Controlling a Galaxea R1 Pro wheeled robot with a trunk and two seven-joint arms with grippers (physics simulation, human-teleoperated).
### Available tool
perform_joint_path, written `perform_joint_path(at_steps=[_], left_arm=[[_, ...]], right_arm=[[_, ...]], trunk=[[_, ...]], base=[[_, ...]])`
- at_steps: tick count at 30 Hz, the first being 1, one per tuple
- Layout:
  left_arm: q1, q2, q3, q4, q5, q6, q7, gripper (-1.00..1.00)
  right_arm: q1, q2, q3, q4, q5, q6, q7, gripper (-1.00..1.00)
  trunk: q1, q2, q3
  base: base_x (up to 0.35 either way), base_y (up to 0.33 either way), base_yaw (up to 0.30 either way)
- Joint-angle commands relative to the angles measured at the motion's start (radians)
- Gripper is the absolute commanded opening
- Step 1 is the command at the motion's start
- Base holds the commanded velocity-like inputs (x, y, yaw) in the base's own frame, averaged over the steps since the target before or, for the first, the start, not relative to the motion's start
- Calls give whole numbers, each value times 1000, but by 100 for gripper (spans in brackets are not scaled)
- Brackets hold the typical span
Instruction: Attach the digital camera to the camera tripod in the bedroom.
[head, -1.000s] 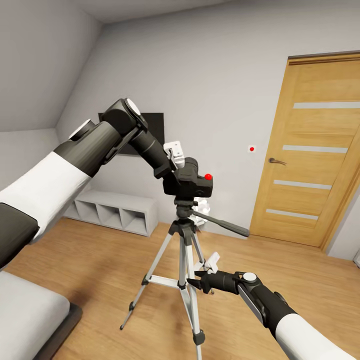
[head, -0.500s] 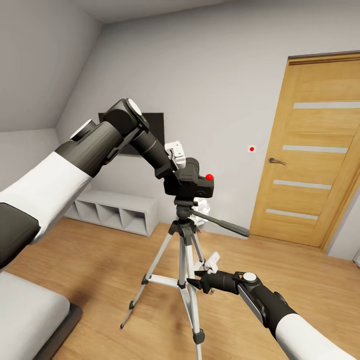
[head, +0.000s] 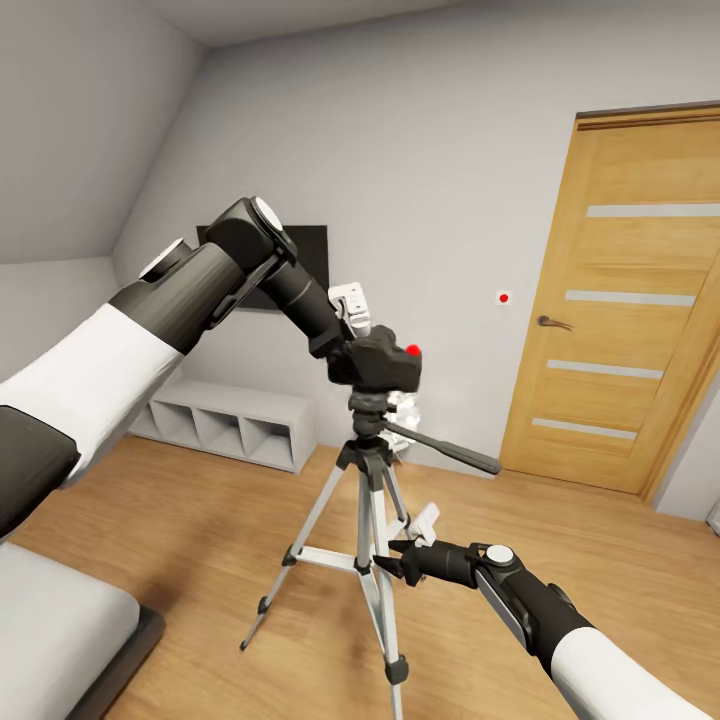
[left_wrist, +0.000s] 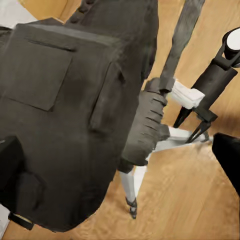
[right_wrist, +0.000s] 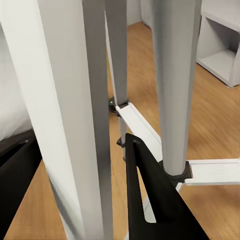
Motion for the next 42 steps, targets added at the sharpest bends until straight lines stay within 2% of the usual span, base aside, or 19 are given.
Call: perform_joint_path(at_steps=[1, 20, 21, 42], left_arm=[[0, 0, -1, -1, -9, 11, -9, 100], [0, 2, 4, -1, -8, 11, -9, 100], [0, 2, 5, -1, -8, 11, -9, 100], [0, 9, 10, -1, -7, 12, -9, 100]], right_arm=[[-1, -1, 4, -1, -16, 1, 0, -100], [-1, -1, 4, -1, -16, 0, 0, -100], [-1, -1, 4, -1, -16, 0, 0, 100], [-1, -1, 4, -1, -16, 0, 0, 100]], trunk=[[0, -1, 0], [0, -1, 0], [0, -1, 0], [0, -1, 0]], base=[[0, 0, 0], [0, 0, 0], [0, 0, 0], [0, 0, 0]])
